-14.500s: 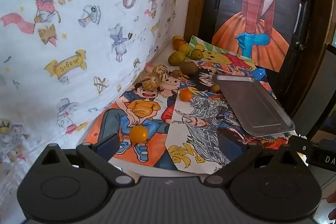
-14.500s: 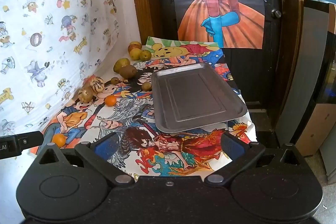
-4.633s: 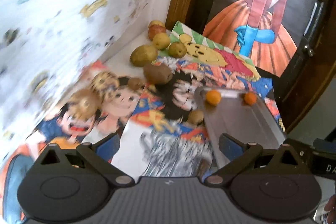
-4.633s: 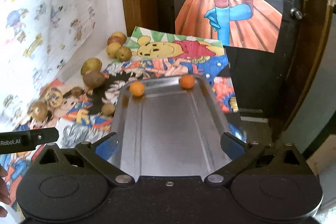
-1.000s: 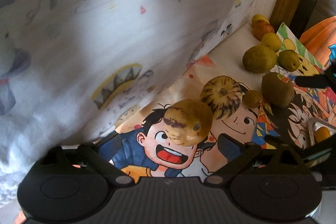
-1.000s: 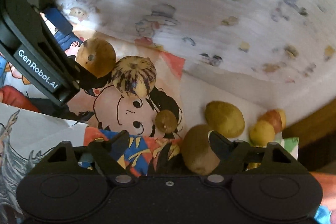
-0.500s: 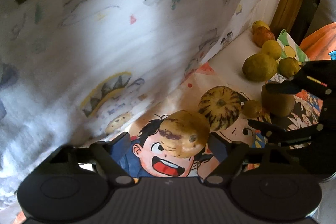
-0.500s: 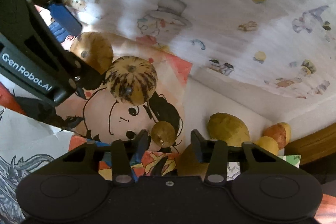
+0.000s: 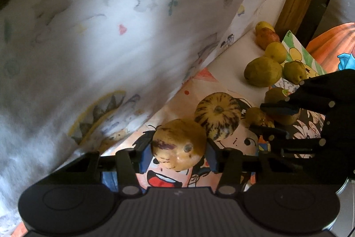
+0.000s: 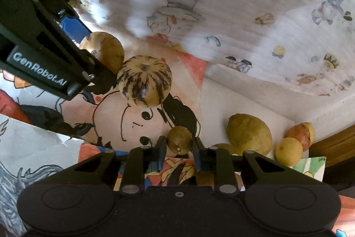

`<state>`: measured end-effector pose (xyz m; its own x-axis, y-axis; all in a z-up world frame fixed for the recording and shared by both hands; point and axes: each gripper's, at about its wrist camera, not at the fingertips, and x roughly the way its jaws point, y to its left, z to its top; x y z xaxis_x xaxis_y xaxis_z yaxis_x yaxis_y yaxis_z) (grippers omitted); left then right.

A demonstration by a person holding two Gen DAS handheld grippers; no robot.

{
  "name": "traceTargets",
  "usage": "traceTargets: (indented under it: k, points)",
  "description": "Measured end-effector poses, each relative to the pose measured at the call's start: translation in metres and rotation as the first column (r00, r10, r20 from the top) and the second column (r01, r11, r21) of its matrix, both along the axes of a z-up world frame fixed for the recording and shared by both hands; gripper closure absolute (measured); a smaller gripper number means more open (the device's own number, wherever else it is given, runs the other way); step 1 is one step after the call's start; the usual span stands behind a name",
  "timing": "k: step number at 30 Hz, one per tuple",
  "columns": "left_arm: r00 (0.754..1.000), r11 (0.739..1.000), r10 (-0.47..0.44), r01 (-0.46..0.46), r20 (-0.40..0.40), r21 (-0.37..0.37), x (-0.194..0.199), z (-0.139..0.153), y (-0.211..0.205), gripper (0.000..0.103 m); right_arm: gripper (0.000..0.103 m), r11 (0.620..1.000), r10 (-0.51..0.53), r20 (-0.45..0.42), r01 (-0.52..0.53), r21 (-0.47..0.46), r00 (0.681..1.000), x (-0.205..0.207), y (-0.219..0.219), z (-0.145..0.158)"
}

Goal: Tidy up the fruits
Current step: 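Grasp the pale spotted round fruit with the left gripper while the right grasps a small brown fruit, then carry both held fruits over the metal tray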

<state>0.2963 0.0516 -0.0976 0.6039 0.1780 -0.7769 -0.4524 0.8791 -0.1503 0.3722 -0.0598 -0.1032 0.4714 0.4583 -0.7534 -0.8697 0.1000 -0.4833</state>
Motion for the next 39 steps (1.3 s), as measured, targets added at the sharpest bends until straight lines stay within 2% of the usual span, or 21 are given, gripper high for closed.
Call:
traceTargets:
  k: [18, 39]
  points:
    - [1.0, 1.0, -0.012, 0.012, -0.007, -0.013, -0.025, 0.004, -0.006, 0.052, 0.076, 0.994, -0.084, -0.07, 0.089, 0.066, 0.994, -0.05, -0.02, 0.006]
    - [0.999, 1.0, -0.017, 0.016, -0.028, -0.025, -0.071, 0.01, -0.021, 0.052, 0.076, 0.964, -0.213, -0.13, 0.23, 0.132, 0.968, -0.091, -0.051, 0.015]
